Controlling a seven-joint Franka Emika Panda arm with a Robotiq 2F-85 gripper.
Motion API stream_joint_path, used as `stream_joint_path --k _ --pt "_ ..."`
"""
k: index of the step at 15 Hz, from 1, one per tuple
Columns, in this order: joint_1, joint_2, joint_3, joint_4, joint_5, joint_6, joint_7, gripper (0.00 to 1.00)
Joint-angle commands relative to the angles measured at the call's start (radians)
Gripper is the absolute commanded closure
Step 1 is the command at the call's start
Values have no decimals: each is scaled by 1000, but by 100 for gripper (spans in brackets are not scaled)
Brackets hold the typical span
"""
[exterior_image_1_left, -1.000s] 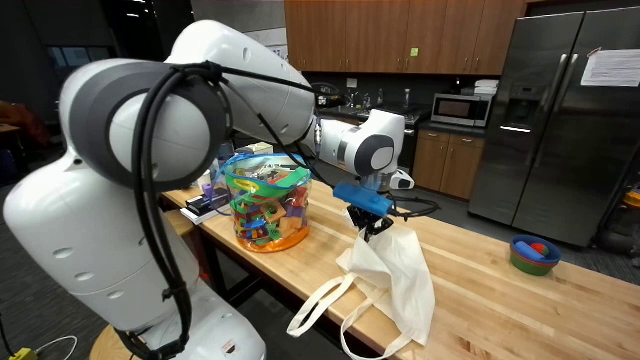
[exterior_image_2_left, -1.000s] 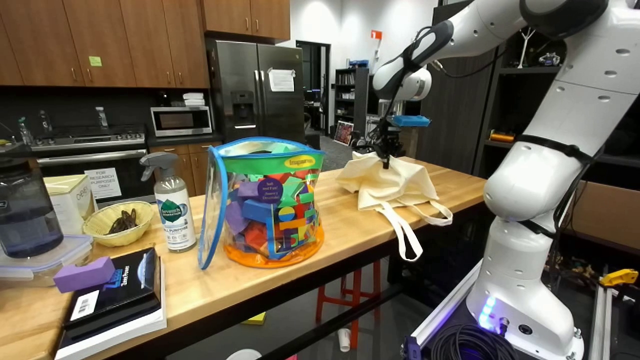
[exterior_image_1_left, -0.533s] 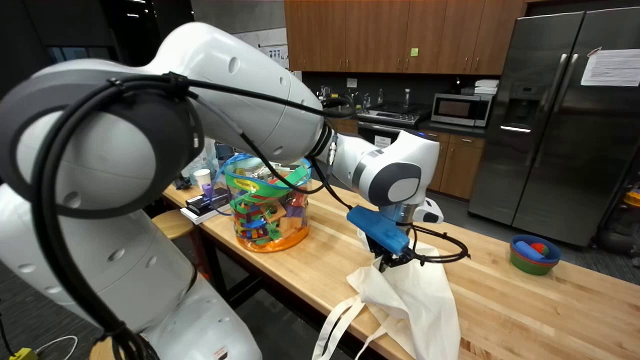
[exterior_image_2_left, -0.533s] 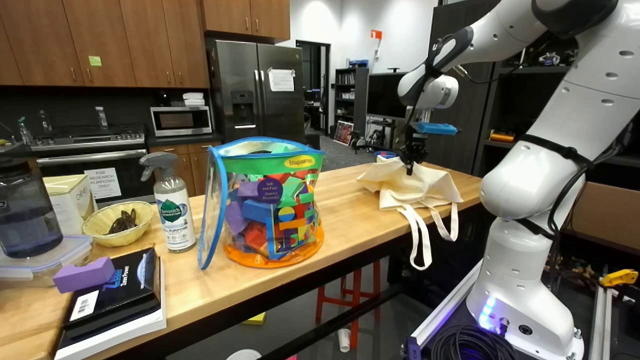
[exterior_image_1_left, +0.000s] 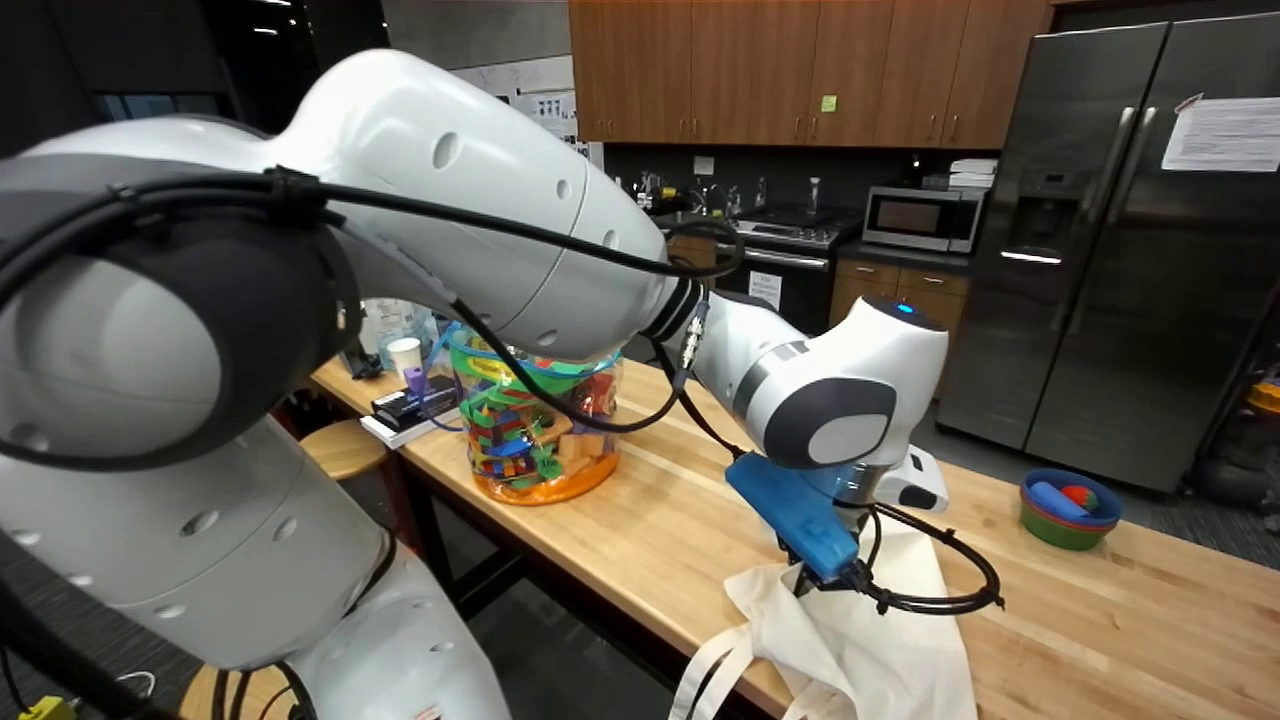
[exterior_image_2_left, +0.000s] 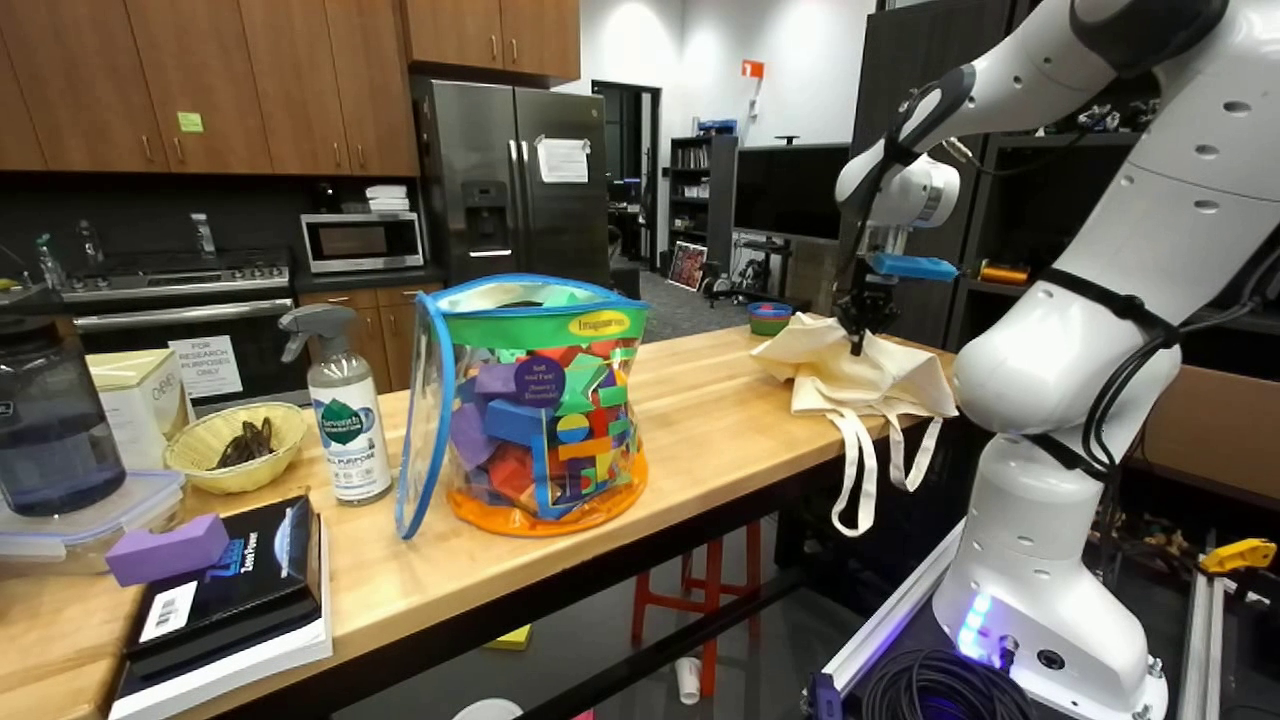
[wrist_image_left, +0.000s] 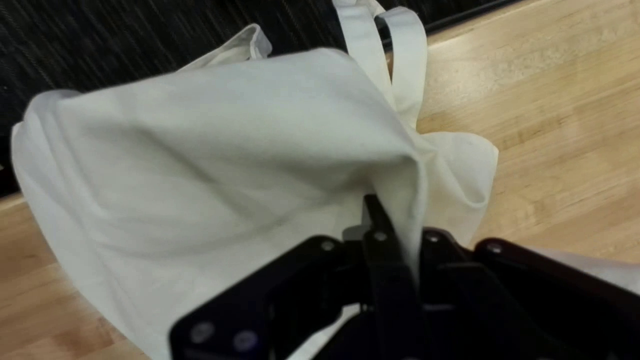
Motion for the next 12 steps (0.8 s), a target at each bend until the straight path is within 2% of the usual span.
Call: stream_joint_path --k 1,4,9,12 --pt "-22 8 -22 12 -21 37 -20 99" --pt "-5 22 -10 32 -28 77 -21 99" --pt "33 48 75 54 -116 286 25 99" --pt "81 107 131 109 -142 361 38 99"
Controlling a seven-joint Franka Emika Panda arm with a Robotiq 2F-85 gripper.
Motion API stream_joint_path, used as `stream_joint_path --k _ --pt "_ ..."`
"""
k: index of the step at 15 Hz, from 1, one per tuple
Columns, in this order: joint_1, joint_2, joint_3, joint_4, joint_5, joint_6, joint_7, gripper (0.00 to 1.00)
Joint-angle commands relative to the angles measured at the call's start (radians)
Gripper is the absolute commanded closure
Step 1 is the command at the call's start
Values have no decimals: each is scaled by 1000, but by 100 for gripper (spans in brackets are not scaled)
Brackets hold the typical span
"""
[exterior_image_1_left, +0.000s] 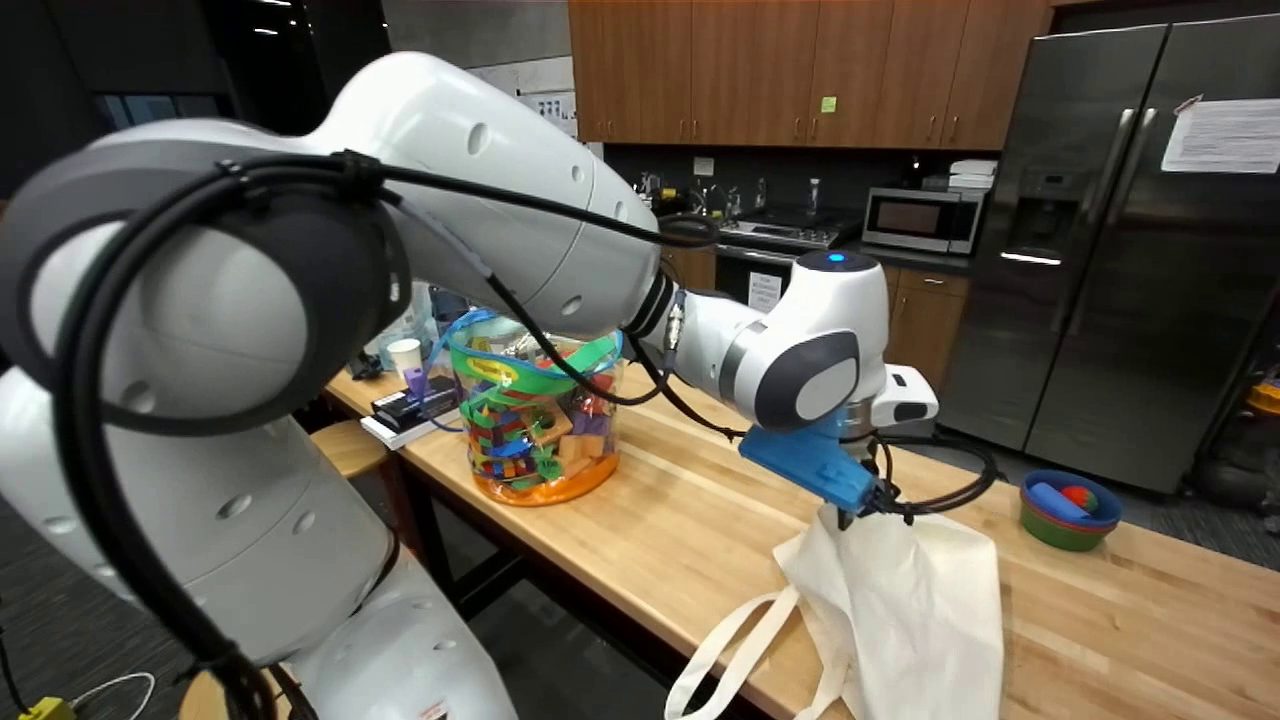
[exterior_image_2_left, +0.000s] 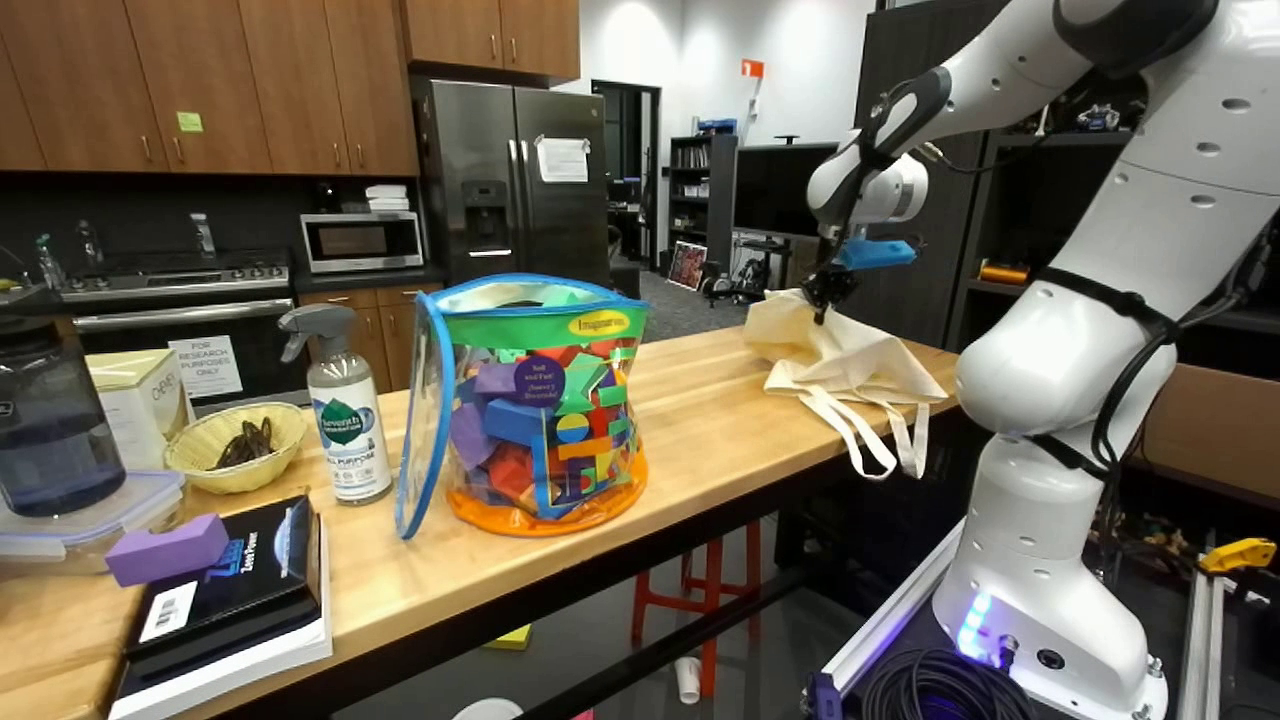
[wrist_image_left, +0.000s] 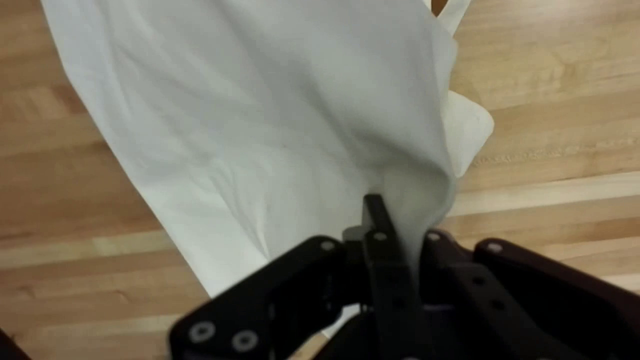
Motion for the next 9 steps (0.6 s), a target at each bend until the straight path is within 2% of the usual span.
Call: stream_joint_path --k 1,5,9 --pt "55 97 52 95 -21 68 17 99" --pt "117 208 79 201 27 70 -22 99" --pt "149 304 104 278 71 49 -55 99"
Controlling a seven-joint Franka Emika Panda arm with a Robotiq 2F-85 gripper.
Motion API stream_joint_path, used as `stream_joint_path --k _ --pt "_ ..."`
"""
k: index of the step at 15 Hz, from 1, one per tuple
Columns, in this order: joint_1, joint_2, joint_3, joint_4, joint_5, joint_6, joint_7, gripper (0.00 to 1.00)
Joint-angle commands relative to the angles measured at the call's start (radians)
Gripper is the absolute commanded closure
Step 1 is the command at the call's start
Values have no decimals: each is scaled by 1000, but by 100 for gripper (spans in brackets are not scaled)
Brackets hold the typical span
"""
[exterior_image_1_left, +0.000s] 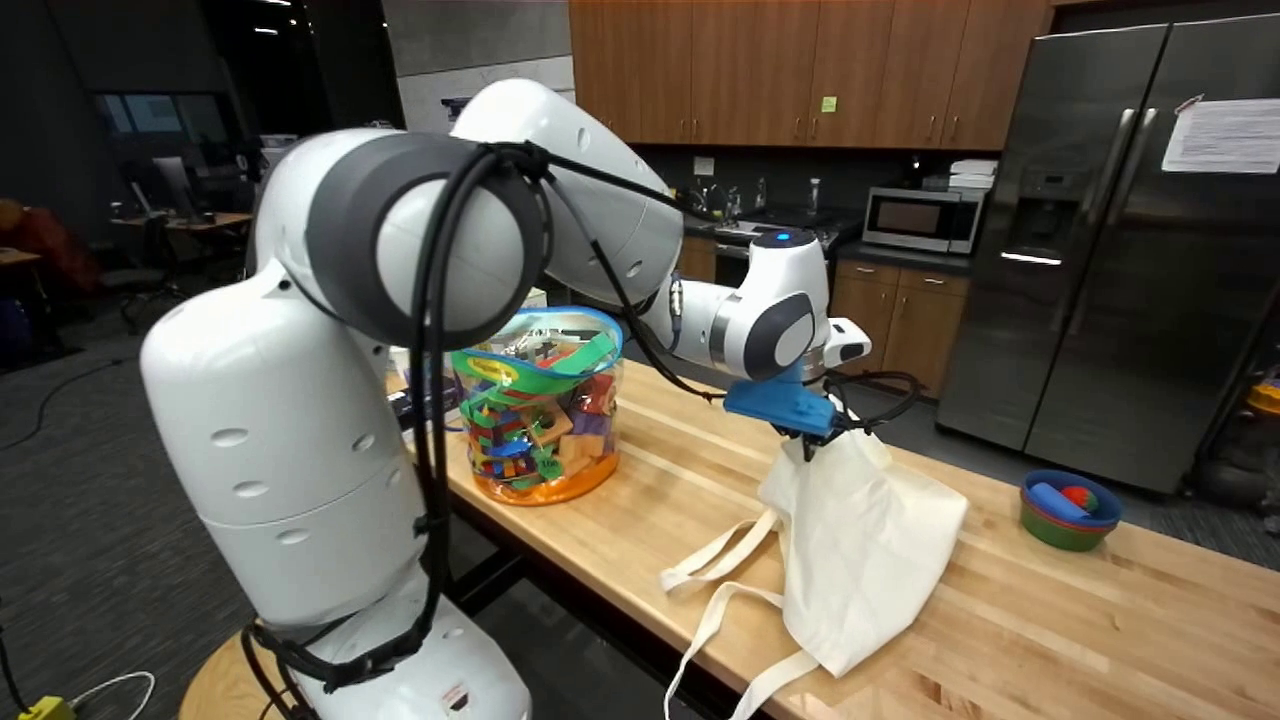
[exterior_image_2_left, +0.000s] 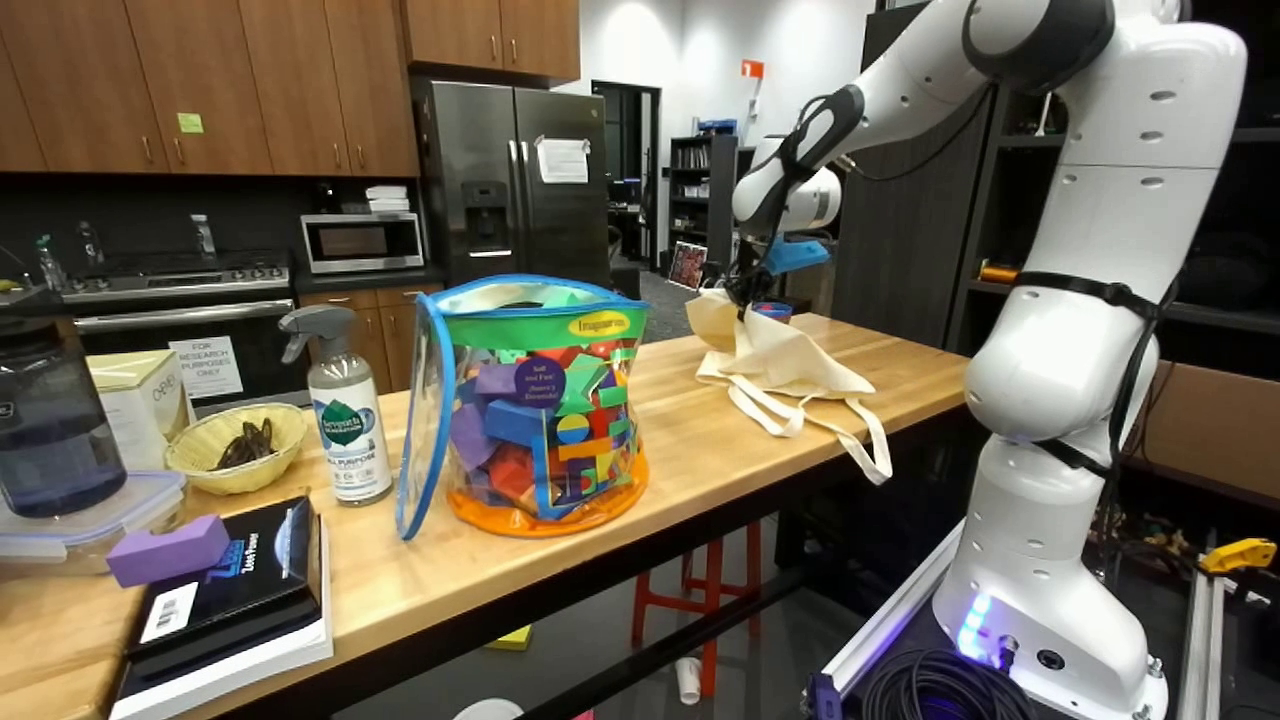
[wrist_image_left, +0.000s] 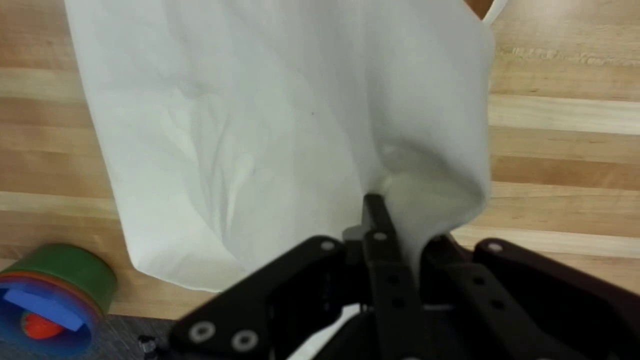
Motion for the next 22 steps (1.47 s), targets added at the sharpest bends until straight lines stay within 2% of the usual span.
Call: stream_joint_path --k 1,9,14,22 --pt "18 99 18 81 48 -12 -57 99" --pt "76 147 118 166 68 -54 -88 99" --pt "129 146 194 243 147 -114 -152 99" --pt "156 132 197 376 78 -290 -72 99"
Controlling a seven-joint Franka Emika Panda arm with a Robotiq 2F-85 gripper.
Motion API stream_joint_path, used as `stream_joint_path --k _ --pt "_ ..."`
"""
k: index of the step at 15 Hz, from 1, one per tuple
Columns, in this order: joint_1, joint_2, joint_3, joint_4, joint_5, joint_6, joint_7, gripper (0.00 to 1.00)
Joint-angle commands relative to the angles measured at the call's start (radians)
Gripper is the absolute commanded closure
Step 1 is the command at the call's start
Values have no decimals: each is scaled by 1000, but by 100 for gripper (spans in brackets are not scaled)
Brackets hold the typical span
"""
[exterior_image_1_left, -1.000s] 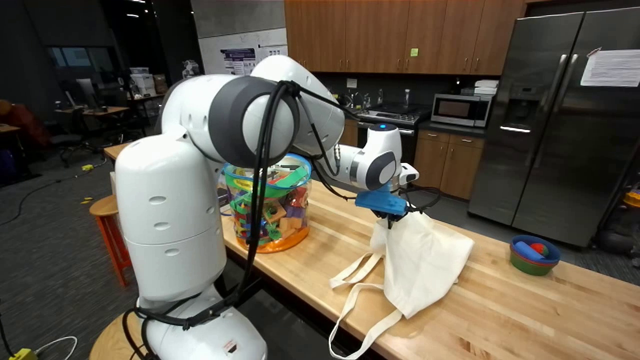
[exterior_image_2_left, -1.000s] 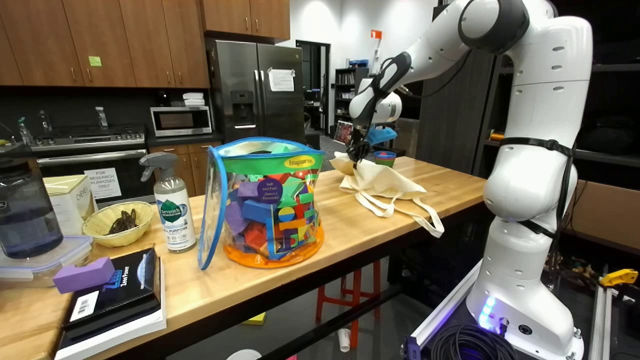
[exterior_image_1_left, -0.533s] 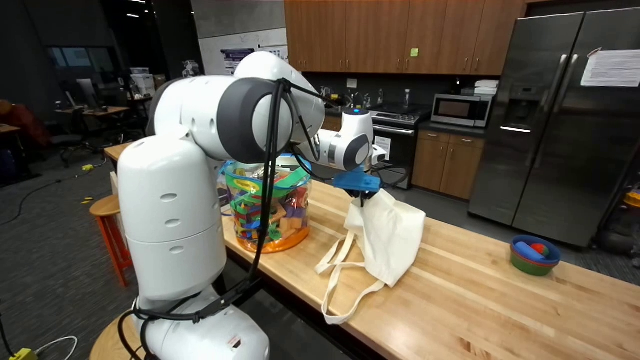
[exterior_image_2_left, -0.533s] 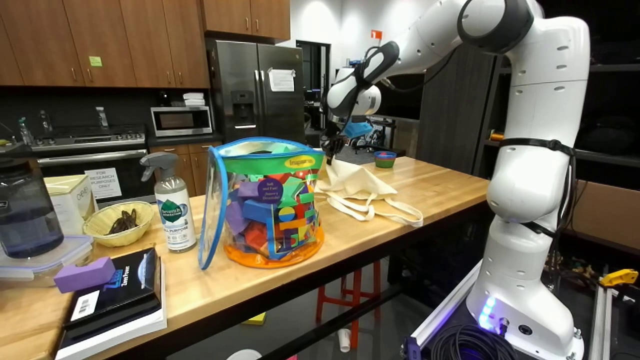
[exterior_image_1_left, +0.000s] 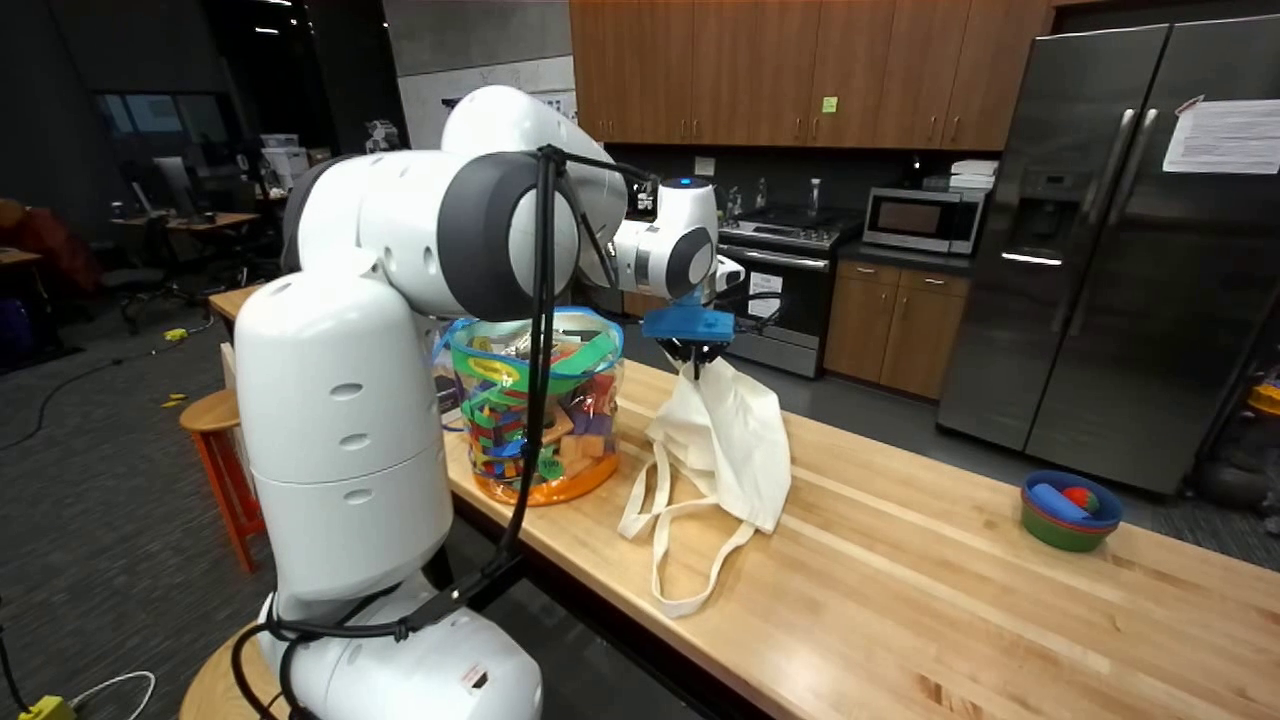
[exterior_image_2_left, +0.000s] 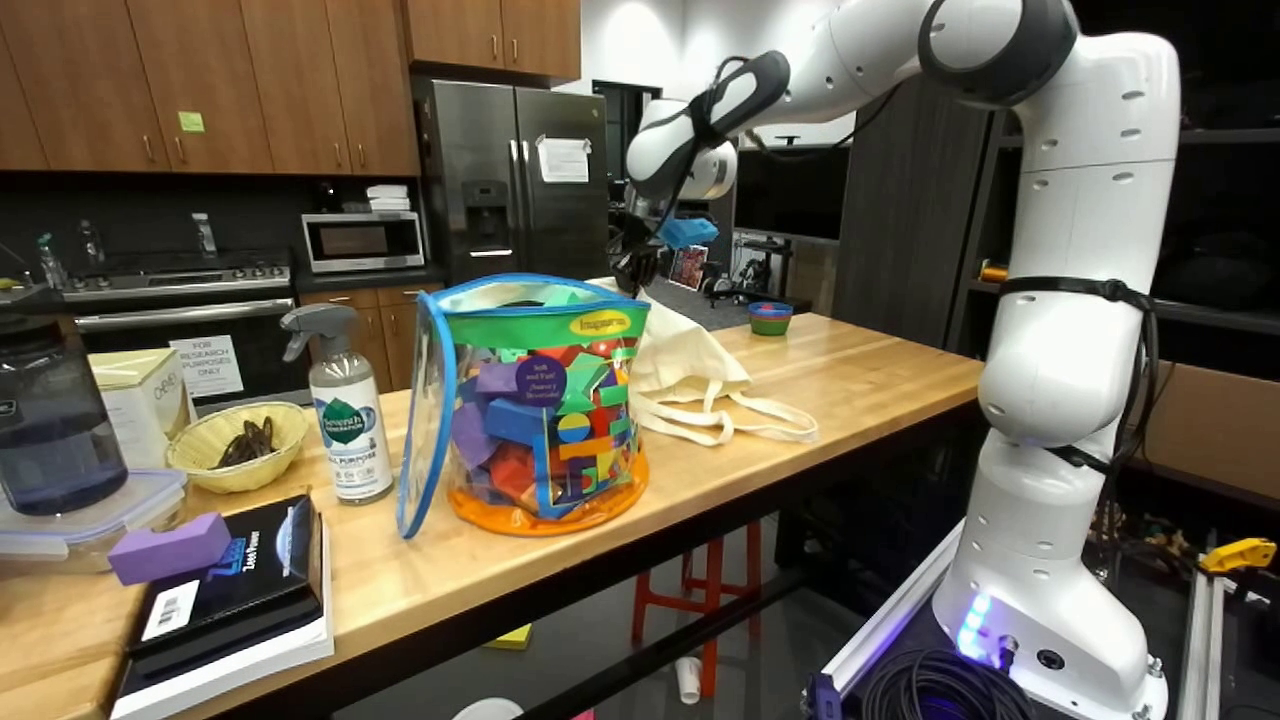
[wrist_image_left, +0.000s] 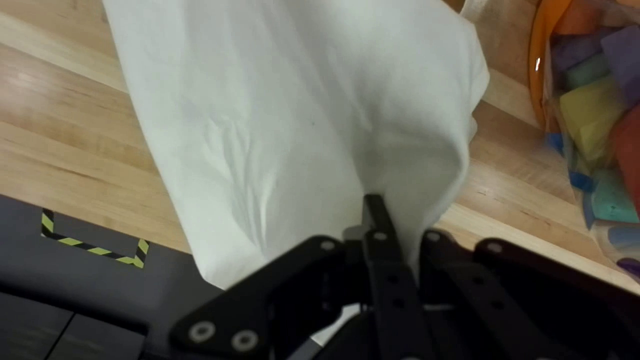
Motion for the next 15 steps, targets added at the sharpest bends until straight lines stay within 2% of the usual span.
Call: stream_joint_path --k 1,6,12,15 --pt "0 -11 -14 99 -33 -147 39 99" --pt "2 24 -20 285 -50 -353 69 99" --pt "32 64 1 488 -117 -476 104 99" --pt "72 125 24 654 -159 -565 143 99"
